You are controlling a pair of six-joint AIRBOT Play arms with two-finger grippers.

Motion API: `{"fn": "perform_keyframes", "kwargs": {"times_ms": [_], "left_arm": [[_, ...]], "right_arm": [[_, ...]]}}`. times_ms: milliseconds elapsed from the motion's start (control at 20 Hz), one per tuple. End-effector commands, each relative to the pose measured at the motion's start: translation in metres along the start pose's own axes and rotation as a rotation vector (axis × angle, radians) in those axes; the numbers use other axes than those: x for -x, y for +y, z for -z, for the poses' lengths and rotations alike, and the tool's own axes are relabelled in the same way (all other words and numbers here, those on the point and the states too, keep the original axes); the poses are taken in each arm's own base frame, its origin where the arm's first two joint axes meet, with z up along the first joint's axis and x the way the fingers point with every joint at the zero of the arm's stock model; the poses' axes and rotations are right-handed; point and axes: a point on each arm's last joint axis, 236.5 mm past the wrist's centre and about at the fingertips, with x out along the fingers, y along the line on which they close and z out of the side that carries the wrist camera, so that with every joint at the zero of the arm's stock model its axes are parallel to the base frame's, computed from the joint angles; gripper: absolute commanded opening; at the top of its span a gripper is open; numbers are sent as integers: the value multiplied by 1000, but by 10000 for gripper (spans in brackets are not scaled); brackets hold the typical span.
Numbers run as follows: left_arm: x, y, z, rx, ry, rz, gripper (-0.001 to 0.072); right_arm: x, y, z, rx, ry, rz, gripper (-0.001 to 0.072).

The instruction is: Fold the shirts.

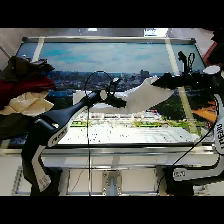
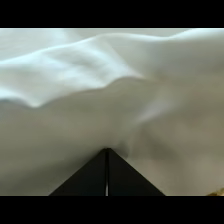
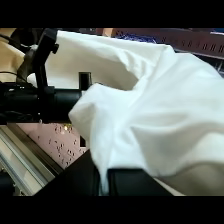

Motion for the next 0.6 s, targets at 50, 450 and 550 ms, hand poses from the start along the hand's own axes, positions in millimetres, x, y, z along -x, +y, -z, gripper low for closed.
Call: {"fn": "perform_keyframes", "kwargs": {"times_ms": [50, 450, 550], "left_arm": [[26, -26, -18, -84, 34, 37, 9], [283, 102, -127, -265, -175, -633, 10], [323, 114, -134, -208, -248, -652, 9]], "right_arm": [[-10, 33, 20, 94, 80, 83, 31], [-124, 131, 4, 231, -72, 128, 29], [-165, 174, -5, 219, -196, 74, 30]]}}
